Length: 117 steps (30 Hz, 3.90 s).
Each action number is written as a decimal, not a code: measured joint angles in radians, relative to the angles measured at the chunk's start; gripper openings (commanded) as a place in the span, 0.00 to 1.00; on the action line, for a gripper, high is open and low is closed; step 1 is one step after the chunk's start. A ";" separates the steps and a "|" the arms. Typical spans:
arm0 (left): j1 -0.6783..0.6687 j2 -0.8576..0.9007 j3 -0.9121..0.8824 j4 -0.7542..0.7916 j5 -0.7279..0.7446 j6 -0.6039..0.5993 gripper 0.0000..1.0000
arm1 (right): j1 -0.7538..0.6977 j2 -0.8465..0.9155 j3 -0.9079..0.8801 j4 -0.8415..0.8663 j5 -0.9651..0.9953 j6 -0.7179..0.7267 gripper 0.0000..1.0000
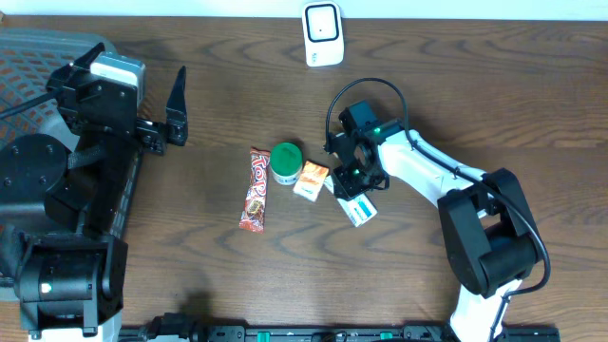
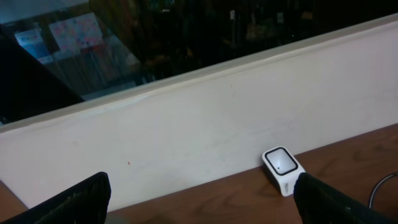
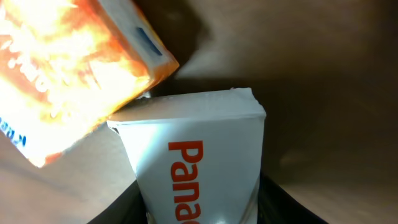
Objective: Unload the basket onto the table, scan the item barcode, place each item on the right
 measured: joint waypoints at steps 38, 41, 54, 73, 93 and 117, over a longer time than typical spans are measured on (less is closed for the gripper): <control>0.000 -0.248 -0.001 -0.023 -0.067 0.000 0.94 | -0.335 0.072 0.332 -0.459 -0.892 -0.250 0.27; 0.000 -0.343 -0.001 -0.009 -0.087 0.000 0.94 | -0.335 0.072 0.332 -0.461 -0.934 -0.261 0.27; 0.000 -0.385 -0.018 0.000 -0.114 0.000 0.94 | -0.335 0.072 0.332 -0.491 -1.051 -0.289 0.27; 0.000 -0.384 -0.019 -0.064 -0.114 0.000 0.94 | -0.210 0.073 0.492 0.056 -0.291 0.019 0.33; 0.000 -0.384 -0.019 -0.084 -0.114 0.000 0.94 | -0.139 0.246 0.703 0.576 0.167 -0.148 0.31; 0.000 -0.383 -0.020 -0.117 -0.114 0.000 0.94 | 0.009 0.559 0.910 0.974 0.610 -1.036 0.37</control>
